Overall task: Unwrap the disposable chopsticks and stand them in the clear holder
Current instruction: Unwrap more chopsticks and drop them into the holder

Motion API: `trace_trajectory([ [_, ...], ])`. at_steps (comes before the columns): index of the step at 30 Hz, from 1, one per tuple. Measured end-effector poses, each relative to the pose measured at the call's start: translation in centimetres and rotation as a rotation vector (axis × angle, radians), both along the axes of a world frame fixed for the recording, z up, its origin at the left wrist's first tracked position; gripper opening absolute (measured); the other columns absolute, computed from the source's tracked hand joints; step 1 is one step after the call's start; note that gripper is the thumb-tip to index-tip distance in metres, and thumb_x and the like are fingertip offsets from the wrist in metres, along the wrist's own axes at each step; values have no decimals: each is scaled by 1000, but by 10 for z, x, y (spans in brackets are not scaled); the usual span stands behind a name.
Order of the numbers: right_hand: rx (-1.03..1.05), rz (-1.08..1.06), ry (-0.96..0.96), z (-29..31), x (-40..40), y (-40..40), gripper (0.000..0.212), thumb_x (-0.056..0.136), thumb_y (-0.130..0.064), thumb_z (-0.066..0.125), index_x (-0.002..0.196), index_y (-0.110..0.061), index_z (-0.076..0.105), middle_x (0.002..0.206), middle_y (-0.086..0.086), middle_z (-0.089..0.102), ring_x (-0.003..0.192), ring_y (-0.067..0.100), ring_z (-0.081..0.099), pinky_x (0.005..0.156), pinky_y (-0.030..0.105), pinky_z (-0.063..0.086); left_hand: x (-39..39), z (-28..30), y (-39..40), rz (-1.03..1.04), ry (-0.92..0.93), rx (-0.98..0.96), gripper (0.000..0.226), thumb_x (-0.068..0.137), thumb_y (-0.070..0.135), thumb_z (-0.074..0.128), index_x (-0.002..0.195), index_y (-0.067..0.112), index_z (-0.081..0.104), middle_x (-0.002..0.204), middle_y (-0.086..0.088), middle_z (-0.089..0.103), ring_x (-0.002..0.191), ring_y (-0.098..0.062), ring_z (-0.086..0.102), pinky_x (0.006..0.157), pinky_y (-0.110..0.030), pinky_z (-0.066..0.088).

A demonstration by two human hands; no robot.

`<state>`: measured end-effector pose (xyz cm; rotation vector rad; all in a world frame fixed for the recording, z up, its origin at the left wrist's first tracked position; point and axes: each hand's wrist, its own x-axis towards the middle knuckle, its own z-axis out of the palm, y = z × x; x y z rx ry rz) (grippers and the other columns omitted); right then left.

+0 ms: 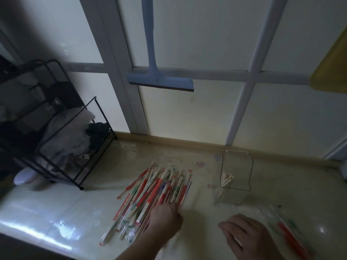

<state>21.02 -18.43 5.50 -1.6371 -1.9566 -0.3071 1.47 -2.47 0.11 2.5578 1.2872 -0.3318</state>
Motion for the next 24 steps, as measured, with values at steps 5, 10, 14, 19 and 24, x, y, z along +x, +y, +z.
trace_trajectory([
  [5,34,-64,97,35,-19,11,32,84,-26,64,113,-14,69,110,3,65,99,19,57,92,25,46,-49,33,4,-352,-338,-116,26,99,43,36,99,24,52,94,4,59,78,-19,58,67,-35,47],
  [10,-323,-154,561,66,-19,17,52,78,-73,54,117,-39,59,101,-11,68,90,5,63,84,24,50,-61,81,22,-430,-429,-39,16,103,37,39,107,31,54,92,10,64,70,-11,58,64,-32,49],
  [14,-329,-113,1291,74,-22,14,66,43,-62,87,91,-17,75,68,16,69,56,18,63,55,24,52,-57,99,23,-386,-583,-66,12,101,34,41,105,32,53,82,16,58,67,-4,53,60,-25,44],
  [19,-121,-133,1460,97,-29,16,15,76,5,69,70,-8,75,54,21,62,46,21,56,47,23,47,-37,108,9,-401,-754,-193,8,102,29,45,96,32,50,76,27,51,67,7,46,61,-11,32],
  [24,-40,-179,1465,109,-33,12,24,80,7,67,64,-11,74,53,20,62,47,21,54,47,24,46,-20,106,-1,-391,-844,-181,14,99,45,41,92,37,50,72,24,52,64,1,49,59,-16,35],
])
